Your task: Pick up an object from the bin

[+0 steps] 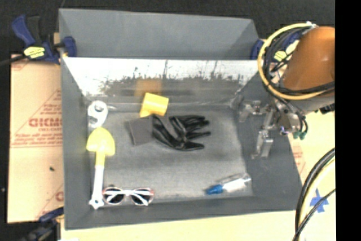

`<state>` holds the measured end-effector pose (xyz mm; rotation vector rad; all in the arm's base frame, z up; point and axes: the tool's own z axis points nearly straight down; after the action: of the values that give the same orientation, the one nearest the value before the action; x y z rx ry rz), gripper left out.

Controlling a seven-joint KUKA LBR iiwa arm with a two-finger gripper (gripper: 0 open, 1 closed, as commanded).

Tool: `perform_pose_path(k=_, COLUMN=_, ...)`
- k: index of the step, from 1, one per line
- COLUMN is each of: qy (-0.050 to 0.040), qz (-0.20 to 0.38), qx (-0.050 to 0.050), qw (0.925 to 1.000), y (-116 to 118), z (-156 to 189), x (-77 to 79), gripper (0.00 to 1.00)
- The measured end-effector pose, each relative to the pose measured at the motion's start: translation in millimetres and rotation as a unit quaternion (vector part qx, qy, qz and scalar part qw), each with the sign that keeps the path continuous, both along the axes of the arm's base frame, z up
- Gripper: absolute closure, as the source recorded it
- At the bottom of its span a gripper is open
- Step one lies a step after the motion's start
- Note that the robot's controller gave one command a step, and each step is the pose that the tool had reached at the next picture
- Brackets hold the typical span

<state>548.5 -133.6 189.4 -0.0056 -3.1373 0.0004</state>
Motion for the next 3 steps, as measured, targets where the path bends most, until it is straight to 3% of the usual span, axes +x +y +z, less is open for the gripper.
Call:
perform_pose_path(k=1, qy=-0.0040, qz=0.002, qx=-0.001, qw=1.0000, y=0.7, z=4.8, x=1.7, gripper=0.00)
perform_pose_path(k=2, qy=-0.0030, qz=0.135, qx=-0.001, qw=0.9909, y=10.9, z=-89.4, x=-54.3, gripper=0.00)
perform_pose_path(k=3, qy=-0.0061, qz=0.135, qx=-0.002, qw=0.9908, y=-3.3, z=-55.5, x=-75.7, gripper=0.00)
